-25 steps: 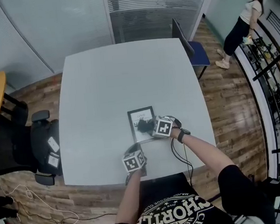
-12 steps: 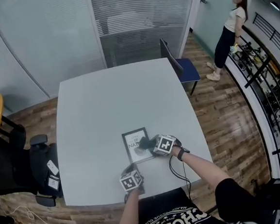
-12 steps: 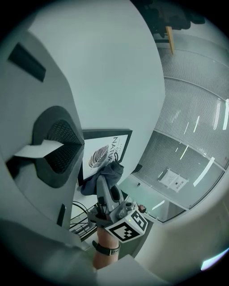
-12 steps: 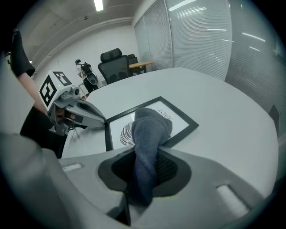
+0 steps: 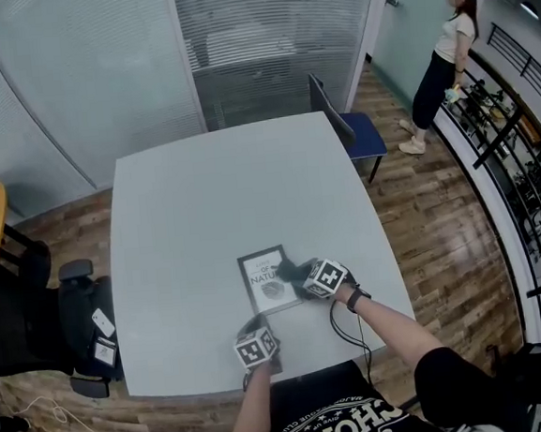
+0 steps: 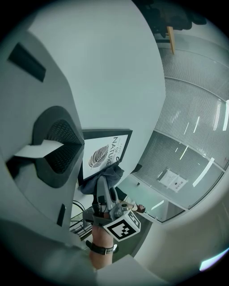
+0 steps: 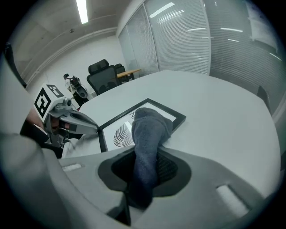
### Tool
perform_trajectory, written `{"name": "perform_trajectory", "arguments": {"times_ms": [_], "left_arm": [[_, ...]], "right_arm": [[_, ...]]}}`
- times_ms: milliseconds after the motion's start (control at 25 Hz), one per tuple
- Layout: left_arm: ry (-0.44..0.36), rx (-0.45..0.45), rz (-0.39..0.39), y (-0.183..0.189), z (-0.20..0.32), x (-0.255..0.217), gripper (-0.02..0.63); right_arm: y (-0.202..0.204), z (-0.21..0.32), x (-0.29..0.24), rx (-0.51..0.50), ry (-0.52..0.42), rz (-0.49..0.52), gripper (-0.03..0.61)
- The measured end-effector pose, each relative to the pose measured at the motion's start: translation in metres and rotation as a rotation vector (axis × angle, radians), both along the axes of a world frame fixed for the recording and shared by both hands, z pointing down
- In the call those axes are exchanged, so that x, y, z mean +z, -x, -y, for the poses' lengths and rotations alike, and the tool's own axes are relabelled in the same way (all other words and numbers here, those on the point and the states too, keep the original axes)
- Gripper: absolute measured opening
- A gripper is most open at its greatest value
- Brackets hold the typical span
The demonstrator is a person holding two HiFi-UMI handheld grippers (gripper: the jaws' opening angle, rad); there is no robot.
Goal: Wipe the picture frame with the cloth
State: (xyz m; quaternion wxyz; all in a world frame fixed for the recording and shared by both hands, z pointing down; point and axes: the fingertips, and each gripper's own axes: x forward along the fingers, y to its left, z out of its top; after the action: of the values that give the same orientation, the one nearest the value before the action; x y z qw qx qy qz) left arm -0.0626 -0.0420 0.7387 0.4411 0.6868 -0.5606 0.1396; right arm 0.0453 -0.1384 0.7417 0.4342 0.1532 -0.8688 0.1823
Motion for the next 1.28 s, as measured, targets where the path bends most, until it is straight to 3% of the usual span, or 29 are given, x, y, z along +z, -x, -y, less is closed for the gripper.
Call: {"name": "perform_trajectory", "arguments": {"times_ms": [440, 720, 880, 1040, 1160, 1280], "left_arm": [[-0.007, 0.003, -0.007, 0.003, 0.003, 0.000, -0.003], [-0.011, 0.002, -0.003, 0.003, 0.000, 0.001, -0.003], [-0.017, 0.007, -0.002, 0.005, 0.002, 0.001, -0.003], [-0.007, 0.013, -0.017, 0.003, 0.000, 0.006, -0.003], [-0.003, 0.009, -0.043, -0.001, -0.001, 0.008, -0.003], [0.003, 0.006, -0.062, -0.001, -0.001, 0.005, -0.003]], "right_arm": [[-0.003, 0.005, 0.000, 0.097, 0.007, 0.015, 0.081], [-0.001, 0.011, -0.006, 0.238, 0.084, -0.003, 0.080], [0.077, -0.001, -0.045, 0.004, 0.000, 0.084, 0.081], [0.146, -0.029, -0.042, -0.278, -0.015, 0.063, 0.081], [0.165, -0.046, -0.018, -0.401, 0.006, 0.005, 0.081], [0.160, -0.053, -0.002, -0.435, 0.009, -0.050, 0.080]]}}
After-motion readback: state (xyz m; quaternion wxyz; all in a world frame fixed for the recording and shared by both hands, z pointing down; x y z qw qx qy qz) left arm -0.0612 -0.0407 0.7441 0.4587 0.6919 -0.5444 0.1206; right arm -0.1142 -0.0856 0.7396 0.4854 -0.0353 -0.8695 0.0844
